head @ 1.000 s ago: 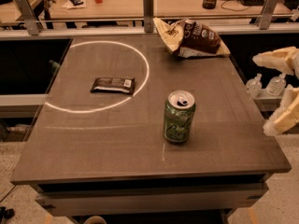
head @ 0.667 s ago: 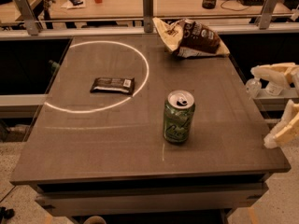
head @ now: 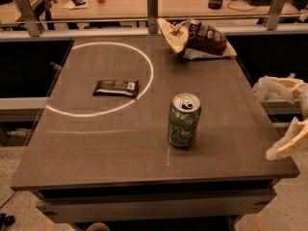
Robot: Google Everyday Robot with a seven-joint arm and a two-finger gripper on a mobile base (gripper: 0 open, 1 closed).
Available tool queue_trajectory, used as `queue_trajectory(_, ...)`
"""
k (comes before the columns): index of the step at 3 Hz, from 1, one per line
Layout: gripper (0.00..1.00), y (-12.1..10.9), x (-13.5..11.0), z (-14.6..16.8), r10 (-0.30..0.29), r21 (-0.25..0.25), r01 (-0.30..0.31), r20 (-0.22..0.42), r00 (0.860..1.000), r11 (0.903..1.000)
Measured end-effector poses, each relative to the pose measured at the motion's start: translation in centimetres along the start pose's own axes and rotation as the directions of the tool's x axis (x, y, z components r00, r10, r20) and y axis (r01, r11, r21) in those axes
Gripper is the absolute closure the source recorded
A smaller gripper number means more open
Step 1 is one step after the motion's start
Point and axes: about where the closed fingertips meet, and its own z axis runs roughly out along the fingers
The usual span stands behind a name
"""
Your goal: Move green can near rxbar chocolate
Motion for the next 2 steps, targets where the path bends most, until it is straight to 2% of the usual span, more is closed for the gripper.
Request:
queue_trajectory(1,0.00,-0.88,0.18,0.40,-0.027,0.051,0.027,0.004,1.000,0.9983)
queue_trajectory(2,0.00,-0.88,0.17,0.40,-0.027,0.051,0.027,0.004,1.000,0.9983)
